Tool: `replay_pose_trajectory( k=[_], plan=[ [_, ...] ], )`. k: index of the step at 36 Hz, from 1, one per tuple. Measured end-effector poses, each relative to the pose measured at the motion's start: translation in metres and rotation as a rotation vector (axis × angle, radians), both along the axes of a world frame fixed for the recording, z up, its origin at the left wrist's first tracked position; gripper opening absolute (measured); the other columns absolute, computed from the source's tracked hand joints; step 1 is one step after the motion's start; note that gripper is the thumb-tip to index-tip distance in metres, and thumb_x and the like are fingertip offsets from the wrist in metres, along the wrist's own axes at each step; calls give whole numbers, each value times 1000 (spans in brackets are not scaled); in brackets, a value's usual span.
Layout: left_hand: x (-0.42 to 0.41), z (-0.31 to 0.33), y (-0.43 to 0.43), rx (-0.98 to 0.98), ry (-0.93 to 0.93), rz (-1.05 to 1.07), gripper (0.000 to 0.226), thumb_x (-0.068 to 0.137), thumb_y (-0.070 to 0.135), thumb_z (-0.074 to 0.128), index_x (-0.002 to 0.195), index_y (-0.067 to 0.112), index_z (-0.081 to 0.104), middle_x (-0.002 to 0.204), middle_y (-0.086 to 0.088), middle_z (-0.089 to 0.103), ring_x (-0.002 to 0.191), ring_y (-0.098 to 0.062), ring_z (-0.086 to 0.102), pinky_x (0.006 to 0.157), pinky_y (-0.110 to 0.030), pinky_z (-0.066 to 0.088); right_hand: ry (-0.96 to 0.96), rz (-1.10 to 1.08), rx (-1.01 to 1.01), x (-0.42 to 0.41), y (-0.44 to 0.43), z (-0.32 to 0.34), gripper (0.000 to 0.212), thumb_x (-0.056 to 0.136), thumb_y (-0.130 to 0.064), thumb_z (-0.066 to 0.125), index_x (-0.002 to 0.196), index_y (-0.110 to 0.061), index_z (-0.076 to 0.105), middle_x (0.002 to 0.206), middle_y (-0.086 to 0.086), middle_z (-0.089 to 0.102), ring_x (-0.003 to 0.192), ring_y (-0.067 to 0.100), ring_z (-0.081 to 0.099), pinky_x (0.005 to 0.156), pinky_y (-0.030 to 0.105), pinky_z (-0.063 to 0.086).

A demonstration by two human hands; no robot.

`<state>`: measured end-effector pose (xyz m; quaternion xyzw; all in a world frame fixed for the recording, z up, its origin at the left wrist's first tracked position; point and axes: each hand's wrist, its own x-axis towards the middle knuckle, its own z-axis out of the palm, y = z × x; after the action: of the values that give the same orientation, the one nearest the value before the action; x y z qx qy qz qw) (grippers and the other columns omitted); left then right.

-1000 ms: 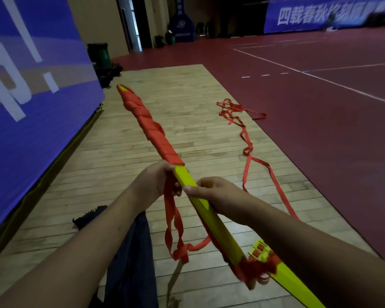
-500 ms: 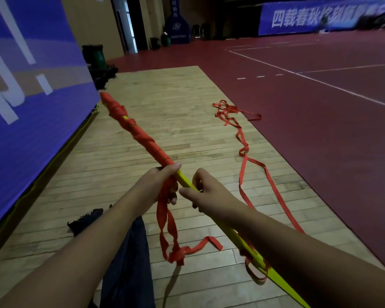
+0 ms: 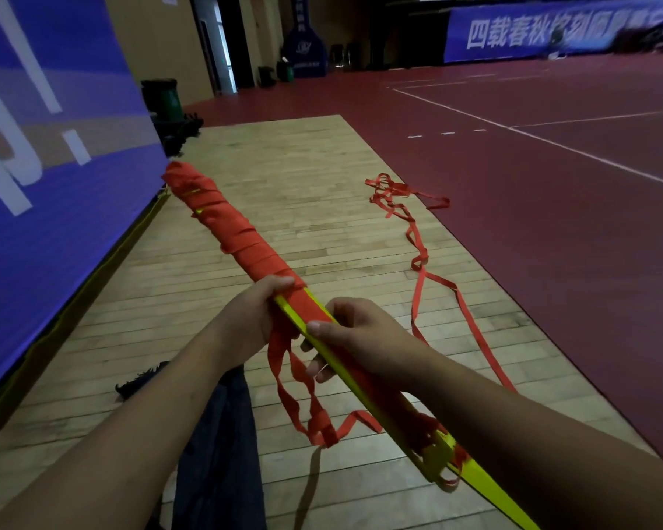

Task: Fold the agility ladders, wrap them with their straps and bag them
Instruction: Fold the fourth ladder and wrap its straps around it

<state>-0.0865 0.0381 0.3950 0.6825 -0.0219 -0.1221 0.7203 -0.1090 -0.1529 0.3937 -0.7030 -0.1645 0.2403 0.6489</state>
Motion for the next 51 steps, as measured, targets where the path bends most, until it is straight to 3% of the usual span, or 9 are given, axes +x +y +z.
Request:
replay_pose_trajectory(
  k=[4, 8, 19, 26, 33, 39, 42, 46, 51],
  plan=[
    [1, -4, -1, 258, 33, 1, 52, 99, 52, 46, 102, 3, 63, 66, -10, 61, 61, -27, 63, 66, -37, 53, -167, -106, -149, 3, 4, -5, 18, 103, -21, 56, 113, -7, 52, 100, 12, 71, 71, 21, 74, 66, 30, 61],
    [-2, -6, -7, 272, 55, 5, 55, 96, 55, 51, 108, 3, 62, 64, -6, 61, 56, -22, 61, 59, -30, 51, -366, -194, -389, 6, 8, -11, 12, 102, -24, 56, 106, -15, 49, 95, 6, 67, 74, 16, 70, 71, 38, 62],
    [-1, -3, 5, -30, -54, -50, 36, 81, 35, 52, 97, 4, 63, 77, -7, 61, 68, -20, 58, 62, -31, 50, 15, -62, -194, 3, 5, -3, 45, 98, -52, 55, 121, -13, 54, 106, 11, 73, 90, 27, 73, 82, 39, 59],
    [-2, -1, 8, -108, -15, -53, 40, 76, 27, 51, 103, 4, 70, 84, -18, 65, 72, -27, 62, 65, -34, 50, 91, 52, -19, 7, -4, 0, 25, 97, -20, 65, 113, -1, 61, 84, 14, 69, 72, 27, 66, 67, 36, 54],
    [1, -2, 1, 188, 86, -77, 46, 100, 43, 46, 88, 2, 63, 63, -11, 56, 56, -27, 59, 54, -29, 49, 90, -35, 65, 2, 1, -5, 19, 96, 1, 62, 108, -4, 47, 104, 29, 68, 81, 40, 72, 71, 45, 62],
    [-2, -7, -9, 330, 51, -43, 49, 97, 53, 52, 106, 5, 62, 62, -1, 59, 55, -19, 59, 56, -27, 50, -221, -163, -306, 4, 7, -12, 24, 99, -8, 61, 93, -18, 39, 89, 15, 68, 66, 18, 70, 62, 34, 60],
    [-2, -12, -11, 355, 10, 20, 48, 94, 53, 57, 96, 6, 63, 66, -1, 60, 56, -17, 59, 58, -27, 50, -304, -146, -401, 1, 12, -14, 19, 100, -17, 58, 98, -24, 41, 99, 10, 65, 81, 19, 69, 70, 33, 59],
    [-1, -10, -5, 210, -24, 31, 39, 90, 42, 64, 94, 4, 62, 80, -9, 59, 65, -19, 57, 61, -28, 49, -178, -151, -267, -3, 15, -8, 19, 102, -34, 54, 105, -17, 49, 104, 9, 68, 85, 19, 68, 73, 31, 58],
    [0, -5, 6, -13, -83, 30, 34, 75, 31, 55, 93, 3, 64, 72, -7, 59, 68, -21, 57, 65, -32, 48, 168, -37, -61, -2, 8, -5, 38, 102, -39, 55, 125, -9, 51, 95, 18, 74, 72, 30, 71, 66, 38, 59]
  ],
)
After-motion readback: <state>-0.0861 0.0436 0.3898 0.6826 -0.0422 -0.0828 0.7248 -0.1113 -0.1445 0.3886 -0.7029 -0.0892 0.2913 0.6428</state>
